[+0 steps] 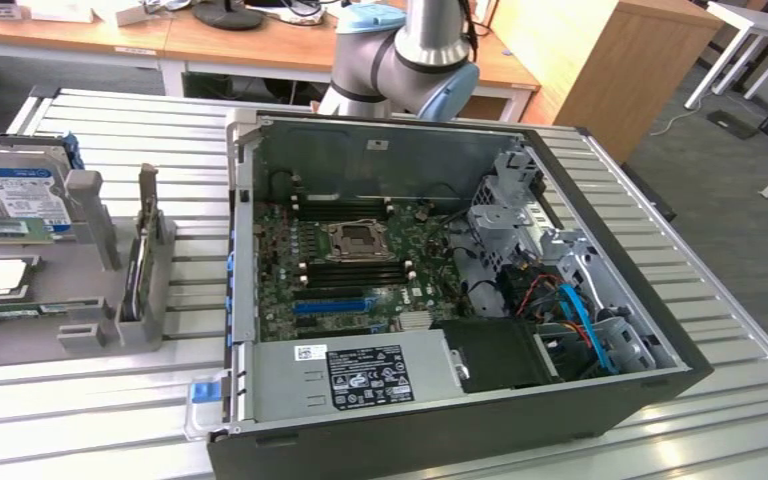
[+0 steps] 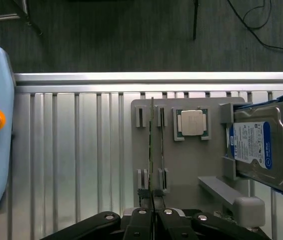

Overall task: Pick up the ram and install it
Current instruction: 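Pick up the ram and move it above insertion slot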

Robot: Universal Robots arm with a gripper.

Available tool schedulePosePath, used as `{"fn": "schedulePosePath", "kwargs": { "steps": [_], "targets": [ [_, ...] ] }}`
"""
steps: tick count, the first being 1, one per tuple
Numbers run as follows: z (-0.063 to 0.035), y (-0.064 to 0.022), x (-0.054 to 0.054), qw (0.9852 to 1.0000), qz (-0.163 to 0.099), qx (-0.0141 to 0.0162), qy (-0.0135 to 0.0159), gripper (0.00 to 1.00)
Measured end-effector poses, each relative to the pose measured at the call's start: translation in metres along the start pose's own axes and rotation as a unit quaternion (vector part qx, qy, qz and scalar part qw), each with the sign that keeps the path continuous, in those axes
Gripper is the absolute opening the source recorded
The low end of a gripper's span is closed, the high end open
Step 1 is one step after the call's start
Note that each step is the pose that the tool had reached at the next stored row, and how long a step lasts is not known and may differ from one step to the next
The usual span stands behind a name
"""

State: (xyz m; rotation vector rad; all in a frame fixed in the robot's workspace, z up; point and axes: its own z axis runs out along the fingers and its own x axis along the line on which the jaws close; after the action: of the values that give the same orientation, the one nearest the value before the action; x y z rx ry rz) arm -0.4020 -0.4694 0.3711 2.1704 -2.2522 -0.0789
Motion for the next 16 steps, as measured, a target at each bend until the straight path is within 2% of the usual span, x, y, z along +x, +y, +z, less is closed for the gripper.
{"fn": "schedulePosePath", "kwargs": {
  "steps": [8,16],
  "targets": [
    [-0.0239,0.0007,-0.001,1.0,0.001,0.0001,-0.0001,0.11],
    [-0.0378,0.001,-0.001,1.0,0.003,0.0001,-0.0002,0.11]
  ]
}}
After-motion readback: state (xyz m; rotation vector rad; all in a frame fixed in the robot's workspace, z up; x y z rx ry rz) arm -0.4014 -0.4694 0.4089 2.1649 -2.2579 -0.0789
